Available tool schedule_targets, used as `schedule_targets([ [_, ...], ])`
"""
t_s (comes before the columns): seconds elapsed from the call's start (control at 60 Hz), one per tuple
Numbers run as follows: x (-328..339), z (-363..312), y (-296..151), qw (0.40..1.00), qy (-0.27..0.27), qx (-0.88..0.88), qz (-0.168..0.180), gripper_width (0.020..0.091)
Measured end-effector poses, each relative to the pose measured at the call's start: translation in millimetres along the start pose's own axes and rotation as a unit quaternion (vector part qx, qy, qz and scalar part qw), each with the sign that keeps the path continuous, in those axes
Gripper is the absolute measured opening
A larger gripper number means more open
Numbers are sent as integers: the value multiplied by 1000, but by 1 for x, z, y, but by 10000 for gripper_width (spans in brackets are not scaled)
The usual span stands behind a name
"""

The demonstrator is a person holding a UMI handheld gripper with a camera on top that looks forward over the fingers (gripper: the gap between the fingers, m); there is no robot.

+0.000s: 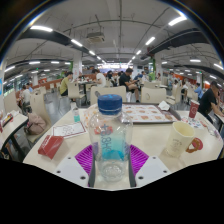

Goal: Pour water

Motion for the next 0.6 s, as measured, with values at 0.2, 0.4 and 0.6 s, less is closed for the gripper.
schedule_targets([
  [0.2, -2, -2, -1, 1000, 2, 13, -2, 390],
  [0.4, 8, 3, -47, 996, -29, -87, 5, 390],
  [0.6, 10, 22, -126, 933, -108, -342, 28, 387],
])
Point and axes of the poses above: the point between the fingertips, and its own axes, seen from behind it with the camera up: z to the right, y down, x backward, against the way the camera looks, the point moved 1 cm from there along x, backward, against the way the camera looks, and after that the axes turned 4 degrees about -x, right-handed, at the moved point
